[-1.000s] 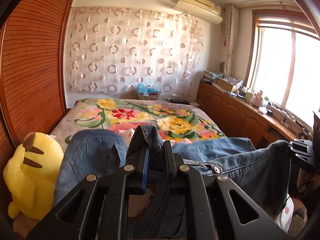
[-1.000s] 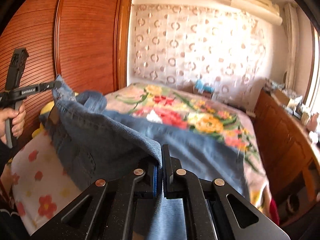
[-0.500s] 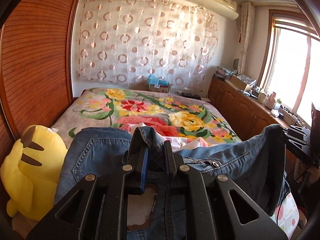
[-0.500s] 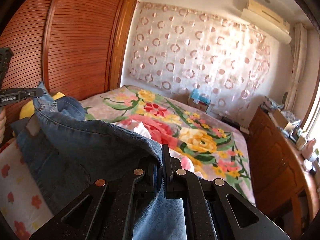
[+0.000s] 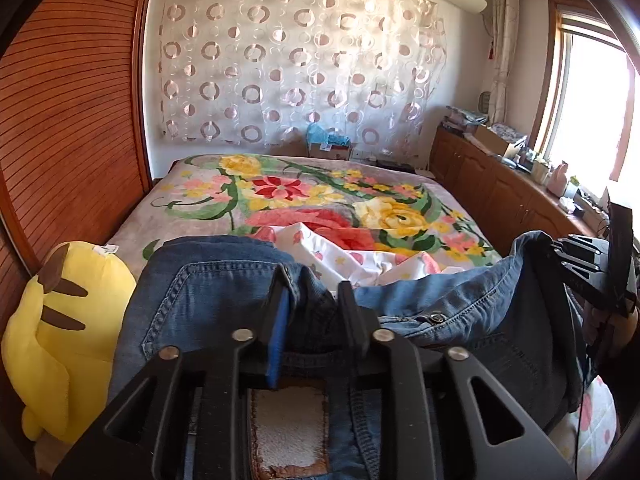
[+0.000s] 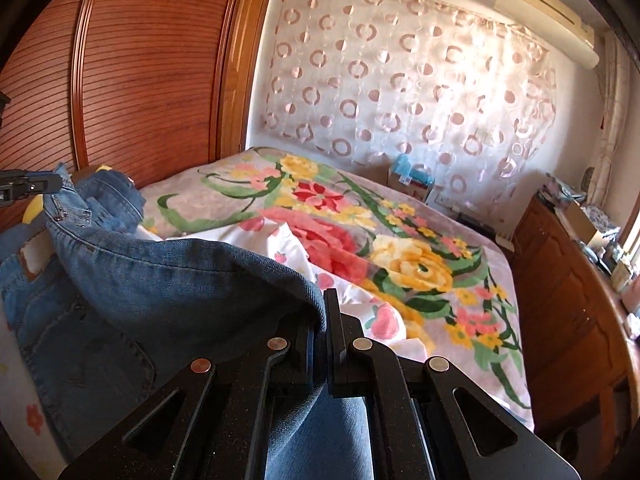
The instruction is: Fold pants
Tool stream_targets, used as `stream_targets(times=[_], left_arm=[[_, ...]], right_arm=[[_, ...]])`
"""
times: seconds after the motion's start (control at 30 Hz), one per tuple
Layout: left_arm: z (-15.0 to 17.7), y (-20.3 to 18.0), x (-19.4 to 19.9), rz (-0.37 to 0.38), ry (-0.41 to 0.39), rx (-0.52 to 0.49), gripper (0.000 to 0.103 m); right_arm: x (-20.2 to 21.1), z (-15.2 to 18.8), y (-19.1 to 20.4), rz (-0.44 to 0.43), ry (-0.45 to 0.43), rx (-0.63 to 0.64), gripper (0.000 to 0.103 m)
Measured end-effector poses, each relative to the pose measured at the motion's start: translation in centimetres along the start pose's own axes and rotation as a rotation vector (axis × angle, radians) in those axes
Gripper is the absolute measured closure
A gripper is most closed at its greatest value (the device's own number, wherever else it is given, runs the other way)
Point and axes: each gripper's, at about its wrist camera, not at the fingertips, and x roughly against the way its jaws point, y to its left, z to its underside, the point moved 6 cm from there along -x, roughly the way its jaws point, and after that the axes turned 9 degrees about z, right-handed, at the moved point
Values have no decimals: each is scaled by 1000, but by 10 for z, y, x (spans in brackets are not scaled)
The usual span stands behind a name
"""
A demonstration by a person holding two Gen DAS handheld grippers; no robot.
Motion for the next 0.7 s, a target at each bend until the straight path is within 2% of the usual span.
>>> stream_targets(times=[0.07, 0.17, 0.23, 0.33, 0.47, 0.53, 0.57, 0.63, 0.7], left_arm=[[-1, 3, 1, -17, -10, 2, 56], [-1, 5, 2, -19, -6, 0, 49], [0, 3, 3, -17, -3, -6, 35], [3, -9, 5, 11, 8, -24, 24], [5, -28, 4, 35, 17, -46, 24], [8, -34, 5, 42, 14, -42, 24], [9, -39, 4, 55, 19, -41, 24], [12, -47, 2, 73, 30, -42, 24], [17, -54, 0, 76, 42, -49, 24]], right_arm=[[-5, -1, -2, -4, 9, -3, 99], [-11, -1, -5, -8, 24, -9, 99], [-15, -2, -6, -6, 34, -6, 99], [-19, -4, -9, -7, 49, -7, 99], [-26, -8, -13, -5, 78, -19, 99], [-33, -10, -13, -4, 121, -8, 87], [-38, -9, -13, -1, 156, -4, 75], [-47, -7, -17, 0, 219, -10, 71], [-49, -5, -23, -36, 270, -46, 68]])
